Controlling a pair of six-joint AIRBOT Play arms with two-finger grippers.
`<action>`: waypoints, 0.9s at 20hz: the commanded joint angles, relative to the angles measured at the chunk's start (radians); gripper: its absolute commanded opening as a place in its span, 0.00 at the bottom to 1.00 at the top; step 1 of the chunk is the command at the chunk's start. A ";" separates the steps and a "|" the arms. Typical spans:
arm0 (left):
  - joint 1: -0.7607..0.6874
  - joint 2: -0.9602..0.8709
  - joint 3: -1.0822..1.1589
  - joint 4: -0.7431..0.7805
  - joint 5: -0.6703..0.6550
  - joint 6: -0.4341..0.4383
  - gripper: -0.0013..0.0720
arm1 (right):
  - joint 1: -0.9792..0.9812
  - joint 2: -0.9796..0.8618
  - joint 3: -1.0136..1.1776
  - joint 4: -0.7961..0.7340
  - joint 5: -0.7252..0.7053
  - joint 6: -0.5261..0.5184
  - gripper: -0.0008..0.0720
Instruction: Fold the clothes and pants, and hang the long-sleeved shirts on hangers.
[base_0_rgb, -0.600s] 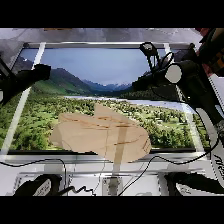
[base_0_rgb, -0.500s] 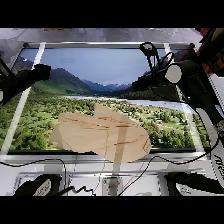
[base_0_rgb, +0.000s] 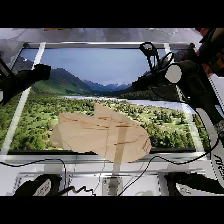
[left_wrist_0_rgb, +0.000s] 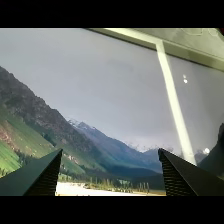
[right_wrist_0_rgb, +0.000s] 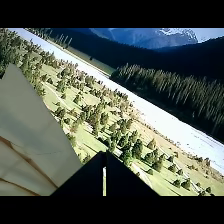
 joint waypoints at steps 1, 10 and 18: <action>0.001 0.001 0.001 0.000 0.000 0.000 0.97 | -0.002 0.000 0.001 -0.032 -0.027 -0.016 0.03; 0.001 0.001 0.001 0.000 0.000 0.000 0.97 | -0.357 0.115 -0.300 0.093 0.482 -0.100 0.03; 0.001 0.001 0.001 -0.001 0.000 0.000 0.97 | -0.385 0.410 -0.962 0.417 0.290 -0.017 0.57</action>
